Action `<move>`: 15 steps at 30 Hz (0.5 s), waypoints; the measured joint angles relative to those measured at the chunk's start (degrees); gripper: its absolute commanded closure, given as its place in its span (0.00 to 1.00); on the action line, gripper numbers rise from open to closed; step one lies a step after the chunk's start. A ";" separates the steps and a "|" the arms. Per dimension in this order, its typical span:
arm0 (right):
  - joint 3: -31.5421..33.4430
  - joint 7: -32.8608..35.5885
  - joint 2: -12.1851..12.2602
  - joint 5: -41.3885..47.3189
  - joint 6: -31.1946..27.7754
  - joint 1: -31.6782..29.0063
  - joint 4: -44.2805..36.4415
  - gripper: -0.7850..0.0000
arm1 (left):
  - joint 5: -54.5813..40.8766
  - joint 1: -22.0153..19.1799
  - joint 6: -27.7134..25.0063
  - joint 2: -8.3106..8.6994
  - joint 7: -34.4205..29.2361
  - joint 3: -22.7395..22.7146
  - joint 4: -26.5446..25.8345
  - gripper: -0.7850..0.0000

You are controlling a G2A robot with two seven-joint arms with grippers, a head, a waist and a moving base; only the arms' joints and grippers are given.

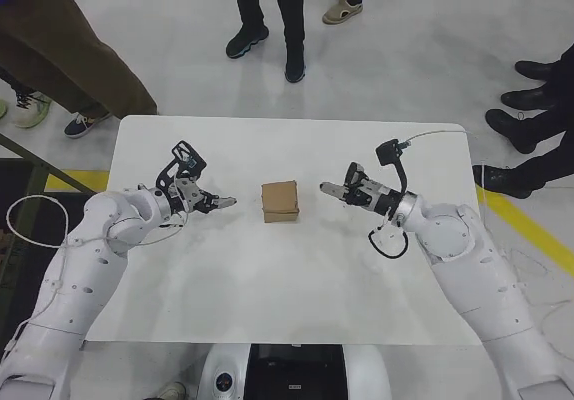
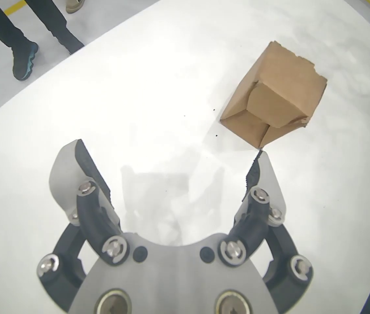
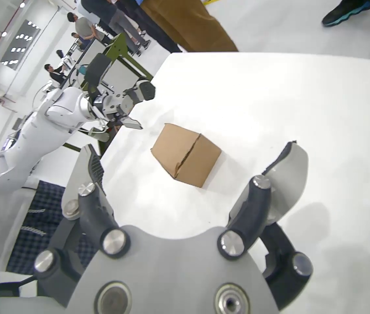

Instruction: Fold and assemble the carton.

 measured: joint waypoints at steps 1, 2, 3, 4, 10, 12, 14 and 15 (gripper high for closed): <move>-1.03 0.83 -0.29 1.46 0.11 0.53 0.75 0.00 | 0.05 -0.49 -0.18 -0.19 0.19 0.91 0.48 0.00; -2.29 2.02 -0.64 3.05 0.37 1.31 1.81 0.00 | 0.32 -1.22 -0.20 -0.45 0.56 2.04 1.12 0.00; -3.21 2.86 -0.89 3.87 0.57 1.88 2.54 0.00 | 0.76 -1.80 -0.15 -0.64 0.90 2.87 1.55 0.00; -4.35 3.82 -1.24 5.19 0.75 2.50 3.42 0.00 | 1.16 -2.55 -0.07 -0.91 1.61 3.91 2.14 0.00; -8.58 6.66 -2.78 10.94 0.62 5.04 6.89 0.00 | 2.39 -6.26 0.86 -2.28 5.29 8.23 6.03 0.00; -10.09 6.16 -3.43 11.10 1.01 6.13 8.47 0.00 | 3.19 -7.46 1.10 -2.74 6.36 9.64 7.38 0.00; -11.48 5.16 -4.13 11.11 1.21 7.22 10.05 0.00 | 3.98 -8.47 1.25 -3.10 6.94 10.76 8.71 0.00; -12.02 4.79 -4.41 11.17 1.18 7.66 10.62 0.00 | 4.26 -8.84 1.28 -3.24 7.03 11.15 9.26 0.00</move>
